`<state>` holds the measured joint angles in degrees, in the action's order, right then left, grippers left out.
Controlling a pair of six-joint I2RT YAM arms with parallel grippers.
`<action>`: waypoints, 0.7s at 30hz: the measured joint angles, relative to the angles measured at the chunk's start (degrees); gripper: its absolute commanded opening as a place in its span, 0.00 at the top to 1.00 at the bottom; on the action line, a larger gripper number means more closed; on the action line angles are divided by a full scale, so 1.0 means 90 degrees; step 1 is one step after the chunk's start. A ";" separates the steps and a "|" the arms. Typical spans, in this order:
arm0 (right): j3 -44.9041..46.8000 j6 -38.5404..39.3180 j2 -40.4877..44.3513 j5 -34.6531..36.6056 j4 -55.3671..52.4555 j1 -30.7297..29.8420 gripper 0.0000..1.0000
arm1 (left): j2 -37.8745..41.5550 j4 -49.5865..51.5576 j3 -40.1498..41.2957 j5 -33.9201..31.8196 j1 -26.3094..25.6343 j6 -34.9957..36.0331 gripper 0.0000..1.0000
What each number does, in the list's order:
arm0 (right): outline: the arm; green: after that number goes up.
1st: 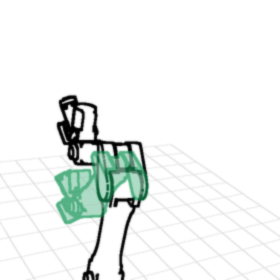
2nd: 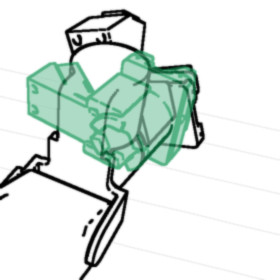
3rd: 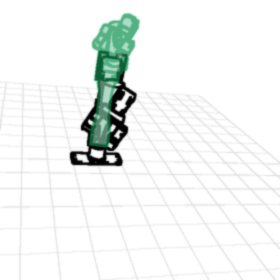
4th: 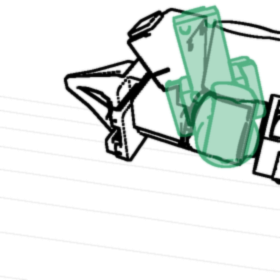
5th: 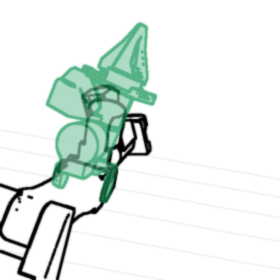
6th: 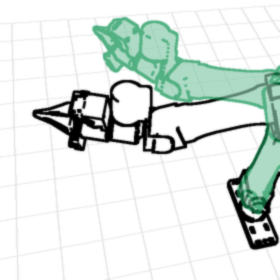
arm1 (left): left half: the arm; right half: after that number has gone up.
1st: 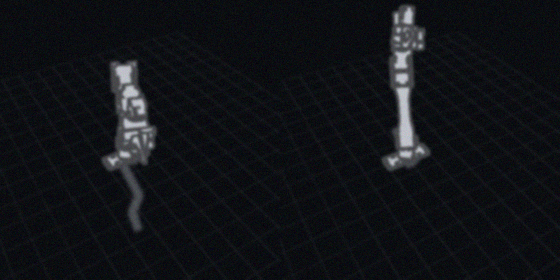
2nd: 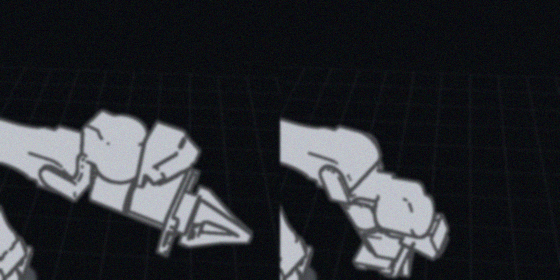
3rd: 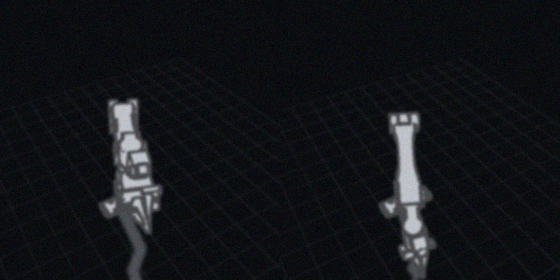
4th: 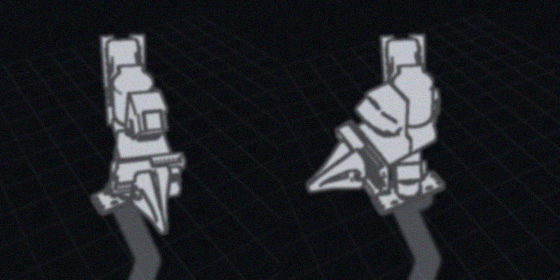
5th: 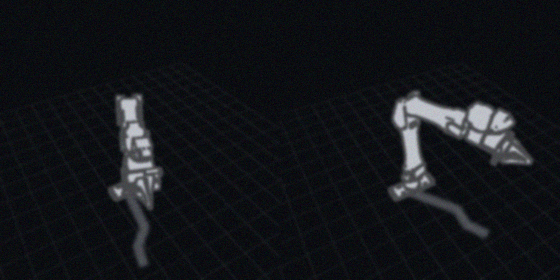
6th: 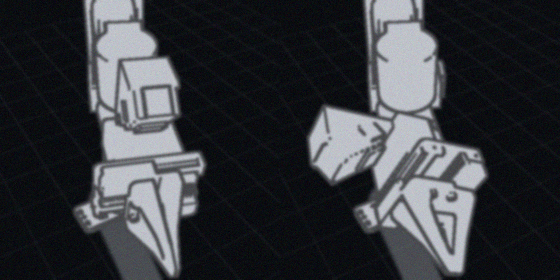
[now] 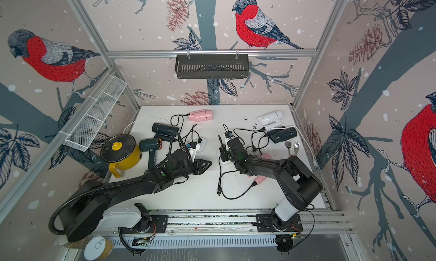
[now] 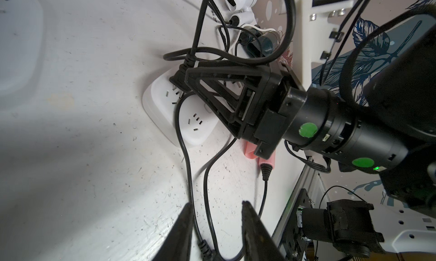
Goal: Charge the blow dryers
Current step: Insert the plug into the socket.
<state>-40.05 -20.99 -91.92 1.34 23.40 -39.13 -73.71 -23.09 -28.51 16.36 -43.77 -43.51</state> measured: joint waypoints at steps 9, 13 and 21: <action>-0.0155 0.0022 -0.0287 0.0032 -0.0039 0.0063 0.76 | -0.0002 0.0000 0.0002 0.0012 0.0000 0.0000 0.64; -0.0143 0.0024 -0.0308 0.0036 -0.0017 0.0066 0.84 | -0.0012 0.0000 0.0005 0.0012 0.0000 0.0000 0.64; 0.0291 0.0124 -0.0151 0.0389 0.0427 -0.0121 0.89 | -0.0078 -0.0024 0.0005 0.0015 0.0000 -0.0007 0.64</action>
<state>-37.43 -19.88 -93.27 4.84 27.24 -40.23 -74.41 -23.31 -28.47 16.49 -43.77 -43.57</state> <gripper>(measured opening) 0.150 0.357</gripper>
